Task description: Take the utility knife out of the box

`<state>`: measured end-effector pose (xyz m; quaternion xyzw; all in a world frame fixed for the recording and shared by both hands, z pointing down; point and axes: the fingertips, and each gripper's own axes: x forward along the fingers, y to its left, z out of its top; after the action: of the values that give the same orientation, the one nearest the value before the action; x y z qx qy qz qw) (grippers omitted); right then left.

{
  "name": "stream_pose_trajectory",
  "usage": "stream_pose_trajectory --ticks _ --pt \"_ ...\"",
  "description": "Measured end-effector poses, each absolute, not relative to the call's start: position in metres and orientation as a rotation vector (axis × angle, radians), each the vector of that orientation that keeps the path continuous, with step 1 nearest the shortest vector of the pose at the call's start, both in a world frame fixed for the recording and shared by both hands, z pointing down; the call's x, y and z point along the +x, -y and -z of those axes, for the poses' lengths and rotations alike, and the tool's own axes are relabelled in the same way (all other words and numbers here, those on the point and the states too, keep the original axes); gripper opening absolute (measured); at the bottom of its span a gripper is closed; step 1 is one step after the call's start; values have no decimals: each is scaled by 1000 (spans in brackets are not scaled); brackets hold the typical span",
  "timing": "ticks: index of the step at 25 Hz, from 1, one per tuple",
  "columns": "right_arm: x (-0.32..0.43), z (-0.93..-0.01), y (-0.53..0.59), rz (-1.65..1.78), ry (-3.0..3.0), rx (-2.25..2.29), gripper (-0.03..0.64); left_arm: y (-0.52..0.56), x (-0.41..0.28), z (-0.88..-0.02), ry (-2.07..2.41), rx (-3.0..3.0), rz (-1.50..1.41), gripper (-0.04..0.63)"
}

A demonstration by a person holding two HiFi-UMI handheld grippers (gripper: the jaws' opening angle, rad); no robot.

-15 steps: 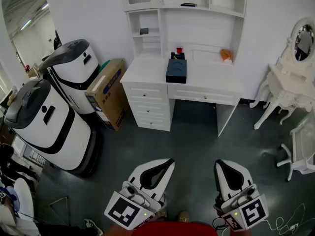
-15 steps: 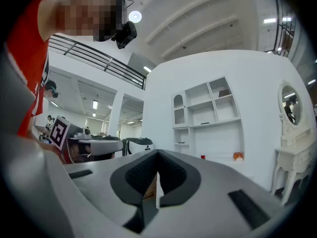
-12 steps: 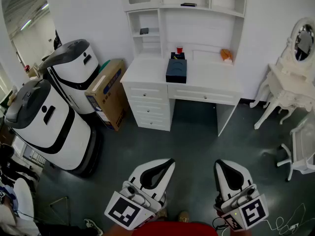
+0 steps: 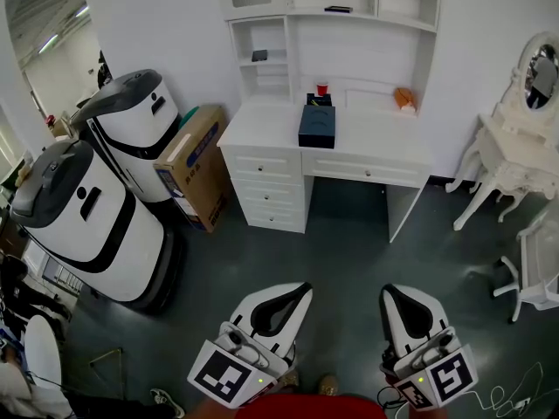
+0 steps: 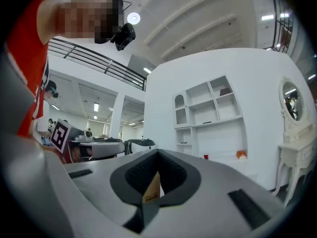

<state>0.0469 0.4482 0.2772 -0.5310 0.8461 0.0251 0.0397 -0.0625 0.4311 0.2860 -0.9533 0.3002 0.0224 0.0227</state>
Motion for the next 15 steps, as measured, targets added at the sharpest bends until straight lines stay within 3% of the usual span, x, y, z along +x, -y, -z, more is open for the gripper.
stream_pose_trajectory --ticks 15 --pt "-14 -282 -405 -74 -2624 -1636 3 -377 -115 -290 -928 -2948 -22 8"
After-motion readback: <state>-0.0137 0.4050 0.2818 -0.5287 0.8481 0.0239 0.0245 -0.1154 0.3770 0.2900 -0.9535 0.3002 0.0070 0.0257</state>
